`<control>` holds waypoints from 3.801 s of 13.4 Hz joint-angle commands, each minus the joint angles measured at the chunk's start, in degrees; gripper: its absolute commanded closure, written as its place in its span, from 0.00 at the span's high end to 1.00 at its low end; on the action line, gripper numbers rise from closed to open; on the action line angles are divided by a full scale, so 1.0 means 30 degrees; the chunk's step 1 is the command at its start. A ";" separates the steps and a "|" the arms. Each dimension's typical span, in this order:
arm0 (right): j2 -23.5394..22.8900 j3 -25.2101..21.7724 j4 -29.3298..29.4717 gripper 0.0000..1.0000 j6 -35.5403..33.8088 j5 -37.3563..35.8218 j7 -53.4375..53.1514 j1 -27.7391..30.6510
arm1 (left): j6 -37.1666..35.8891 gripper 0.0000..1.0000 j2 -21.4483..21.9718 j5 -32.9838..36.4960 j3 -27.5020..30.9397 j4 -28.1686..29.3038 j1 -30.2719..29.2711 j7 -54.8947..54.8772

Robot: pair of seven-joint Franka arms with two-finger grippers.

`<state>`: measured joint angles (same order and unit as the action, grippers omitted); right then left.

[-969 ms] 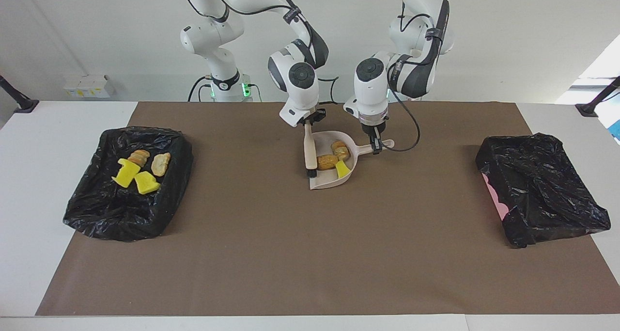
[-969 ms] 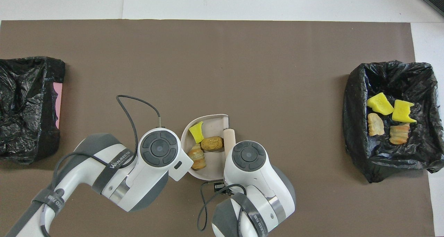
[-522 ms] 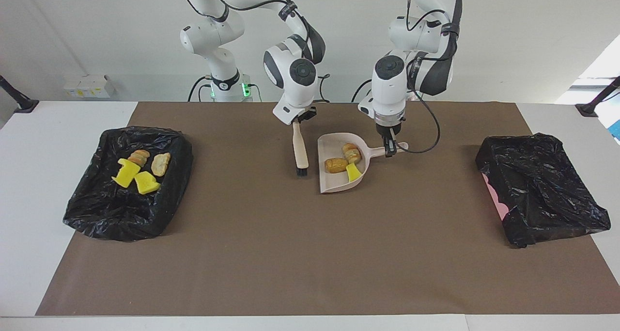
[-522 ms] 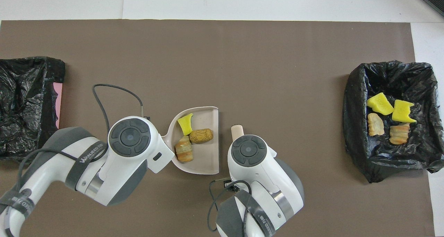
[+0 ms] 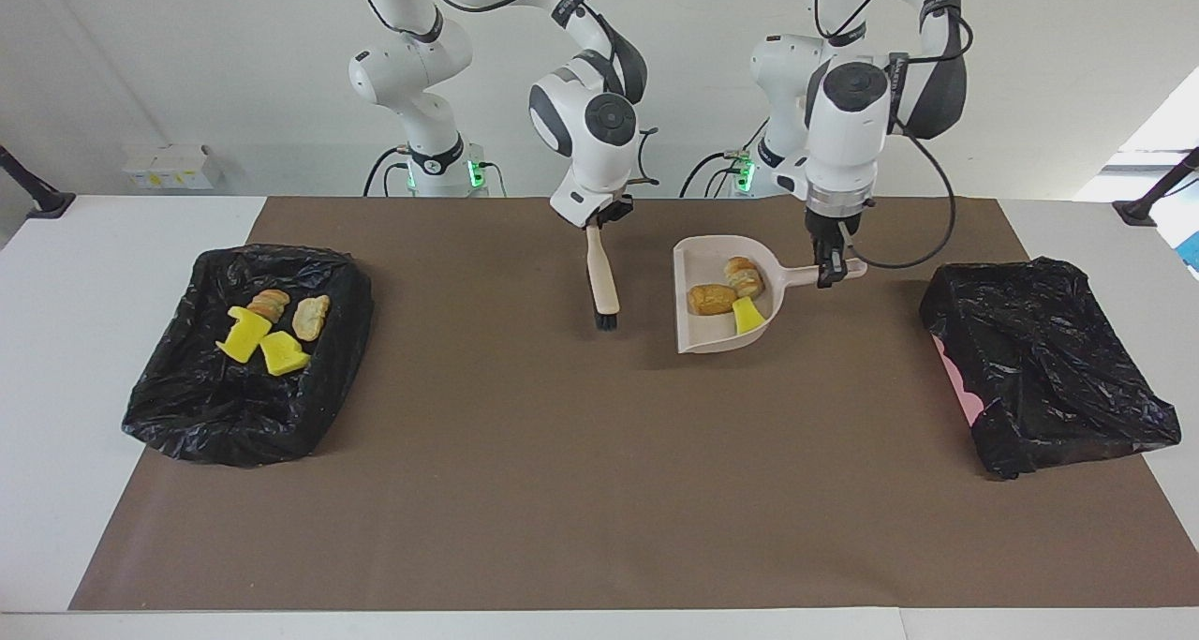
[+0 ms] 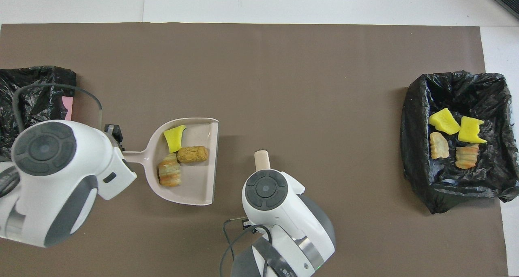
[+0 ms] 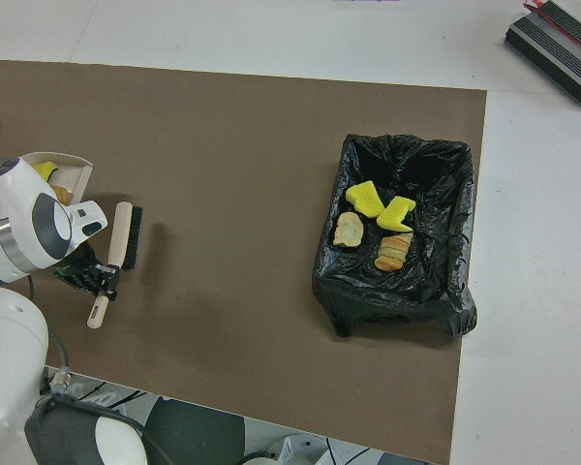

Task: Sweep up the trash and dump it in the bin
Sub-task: 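Carry the loaded dustpan with the left gripper to the nearby bin, then tip the dustpan over the bin while the right gripper sets down the brush, then bring the empty dustpan back toward the table center with the left gripper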

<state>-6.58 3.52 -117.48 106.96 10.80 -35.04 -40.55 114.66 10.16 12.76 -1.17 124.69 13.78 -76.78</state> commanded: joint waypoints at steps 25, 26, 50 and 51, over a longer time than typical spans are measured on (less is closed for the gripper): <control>0.1283 -0.0176 0.3826 1.00 -0.3014 -0.0339 -0.0744 0.2760 | 0.3559 0.00 -0.3327 1.1822 0.0859 -0.6466 -1.3117 -0.4261; 0.1314 -0.0176 0.4119 1.00 -0.3162 -0.1130 -0.0045 0.3169 | 0.3472 0.00 -0.3386 1.2380 0.0859 -0.6496 -1.3088 -0.3737; 0.2252 -0.0263 0.7987 1.00 -0.3896 -0.4946 1.4404 1.4420 | -0.4820 0.00 -0.1890 0.0174 0.0449 -0.5412 -0.3371 1.2829; 0.2252 -0.0264 0.8018 1.00 -0.3896 -0.4946 1.4463 1.4858 | -0.4791 0.00 -0.2095 -0.0266 0.0449 -0.5412 -0.2463 1.4648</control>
<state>1.05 1.96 -95.58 95.74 -3.51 6.71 1.55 100.66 3.77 14.40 -0.99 107.87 2.19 -40.93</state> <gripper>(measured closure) 0.000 0.692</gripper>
